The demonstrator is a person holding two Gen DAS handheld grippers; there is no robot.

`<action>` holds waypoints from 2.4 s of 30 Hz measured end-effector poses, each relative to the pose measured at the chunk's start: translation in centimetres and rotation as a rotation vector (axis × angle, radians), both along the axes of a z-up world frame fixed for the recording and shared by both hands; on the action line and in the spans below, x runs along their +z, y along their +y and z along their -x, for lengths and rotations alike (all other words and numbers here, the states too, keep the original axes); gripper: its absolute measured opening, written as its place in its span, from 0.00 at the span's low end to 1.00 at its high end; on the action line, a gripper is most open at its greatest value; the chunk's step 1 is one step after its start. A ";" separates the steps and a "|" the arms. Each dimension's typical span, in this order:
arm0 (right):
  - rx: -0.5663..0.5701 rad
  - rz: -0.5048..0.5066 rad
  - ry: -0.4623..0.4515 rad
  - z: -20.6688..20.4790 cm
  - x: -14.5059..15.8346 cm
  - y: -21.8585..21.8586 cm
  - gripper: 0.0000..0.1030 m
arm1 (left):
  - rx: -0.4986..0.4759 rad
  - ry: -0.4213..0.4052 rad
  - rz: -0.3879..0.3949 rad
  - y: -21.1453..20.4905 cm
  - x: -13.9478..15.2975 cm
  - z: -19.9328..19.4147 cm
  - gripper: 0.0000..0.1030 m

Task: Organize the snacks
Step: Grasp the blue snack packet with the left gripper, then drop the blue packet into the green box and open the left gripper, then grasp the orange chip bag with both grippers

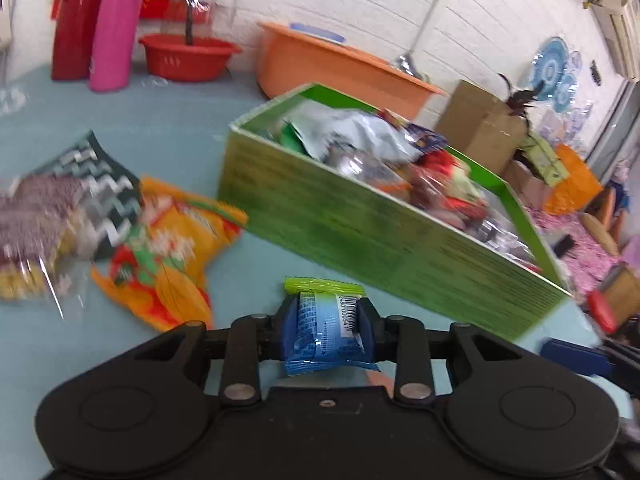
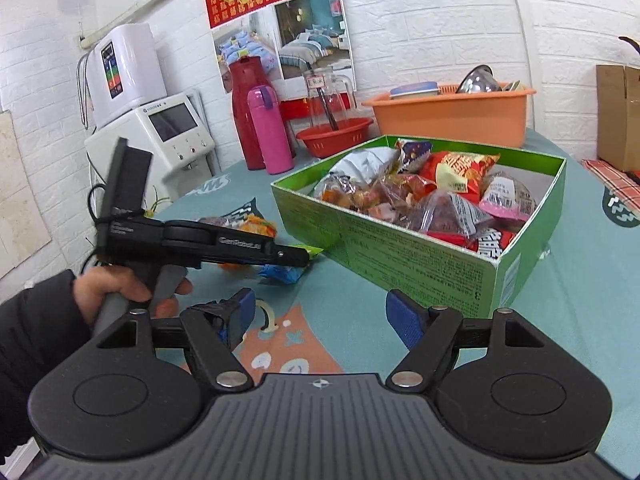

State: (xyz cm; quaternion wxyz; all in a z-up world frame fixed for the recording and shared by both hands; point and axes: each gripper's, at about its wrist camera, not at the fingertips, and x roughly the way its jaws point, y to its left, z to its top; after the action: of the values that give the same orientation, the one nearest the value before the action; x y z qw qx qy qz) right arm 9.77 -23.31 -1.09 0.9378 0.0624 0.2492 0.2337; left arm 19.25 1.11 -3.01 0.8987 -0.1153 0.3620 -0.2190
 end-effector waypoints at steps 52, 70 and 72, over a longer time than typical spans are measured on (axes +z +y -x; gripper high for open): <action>-0.177 0.076 -0.197 -3.2 2.9 -5.0 0.49 | -0.267 -0.112 0.127 -13.3 6.7 -1.9 0.71; -0.167 0.100 -0.220 -2.8 2.5 -4.0 1.00 | -0.164 -0.145 0.128 -9.3 6.7 0.5 1.00; -0.151 0.105 -0.229 -2.3 2.8 -3.3 1.00 | -0.129 -0.161 0.122 -7.6 7.2 1.3 1.00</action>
State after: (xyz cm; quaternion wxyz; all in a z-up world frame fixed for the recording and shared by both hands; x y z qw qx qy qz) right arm 12.04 -26.62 1.75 0.9769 0.0047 0.1472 0.1546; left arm 17.90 -6.50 4.17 0.9003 -0.1282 0.2812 -0.3066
